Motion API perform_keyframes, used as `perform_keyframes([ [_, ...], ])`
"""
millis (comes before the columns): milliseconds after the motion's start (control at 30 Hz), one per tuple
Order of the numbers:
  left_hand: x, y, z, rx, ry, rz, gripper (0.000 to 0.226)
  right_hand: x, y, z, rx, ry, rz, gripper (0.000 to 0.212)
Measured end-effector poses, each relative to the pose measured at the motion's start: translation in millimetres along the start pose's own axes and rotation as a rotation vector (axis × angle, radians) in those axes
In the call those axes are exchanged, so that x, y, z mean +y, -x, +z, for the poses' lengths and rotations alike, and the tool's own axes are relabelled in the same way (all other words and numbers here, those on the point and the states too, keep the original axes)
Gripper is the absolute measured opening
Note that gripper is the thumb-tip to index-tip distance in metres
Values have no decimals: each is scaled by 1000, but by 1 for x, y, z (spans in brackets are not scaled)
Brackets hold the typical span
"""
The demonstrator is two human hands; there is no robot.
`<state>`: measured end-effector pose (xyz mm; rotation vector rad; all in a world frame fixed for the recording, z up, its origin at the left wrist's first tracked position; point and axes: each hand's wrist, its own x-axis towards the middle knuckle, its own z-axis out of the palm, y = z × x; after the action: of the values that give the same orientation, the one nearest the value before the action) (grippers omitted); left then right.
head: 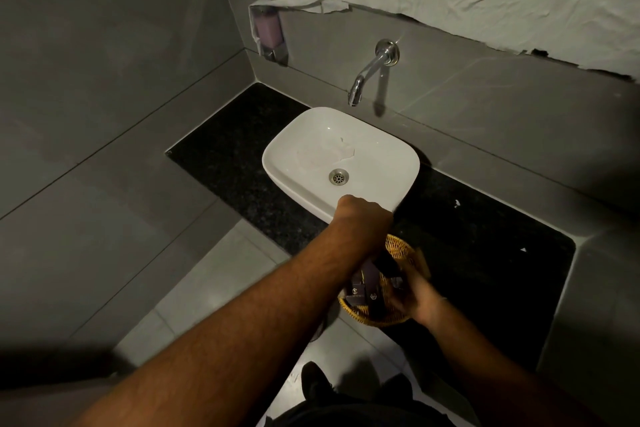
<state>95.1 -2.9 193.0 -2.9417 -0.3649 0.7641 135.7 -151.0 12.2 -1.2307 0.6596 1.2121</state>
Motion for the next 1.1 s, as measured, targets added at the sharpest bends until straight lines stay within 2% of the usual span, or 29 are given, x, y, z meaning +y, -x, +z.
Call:
perform_keyframes([
  [167, 0, 2, -2, -6, -2, -16, 46, 2, -11, -1, 6, 14, 25, 11],
  [200, 0, 2, -2, -5, -3, -15, 49, 3, -14, -1, 8, 25, 52, 19],
  [267, -2, 2, -3, 7, -1, -18, 53, 4, -22, 0, 25, 94, 104, 54],
  [300, -3, 2, -1, 14, 1, -27, 51, 3, -24, 2, 40, 158, 102, 62],
  [400, -13, 2, 7, 24, 5, -69, 45, 1, -20, 8, 114, 361, 20, 64],
  [533, -36, 8, 34, -4, 74, -113, 43, 6, -31, 7, 219, 312, -237, 84],
  [600, -49, 15, 62, -42, 154, -139, 43, 8, -36, 5, 263, 384, -251, 77],
  [667, -62, 25, 96, -110, 273, -189, 37, 6, -39, 2, 280, 630, -251, 59],
  [800, -89, 55, 172, -154, 636, -448, 37, 2, -41, -6, 353, 868, -295, 45],
  [867, -98, 74, 209, -128, 991, -670, 31, 4, -44, -8, 397, 914, -279, 36],
  [933, -102, 95, 243, -35, 1321, -896, 21, 8, -46, -9, 414, 913, -274, 30],
  [1000, -104, 115, 274, 13, 1422, -1051, 18, 14, -50, -9, 418, 911, -273, 29],
  [1033, -103, 122, 288, -3, 1425, -1097, 24, 18, -49, -8, 417, 902, -276, 31],
  [1100, -98, 127, 303, -3, 1456, -1125, 34, 22, -47, -11, 422, 874, -278, 35],
])
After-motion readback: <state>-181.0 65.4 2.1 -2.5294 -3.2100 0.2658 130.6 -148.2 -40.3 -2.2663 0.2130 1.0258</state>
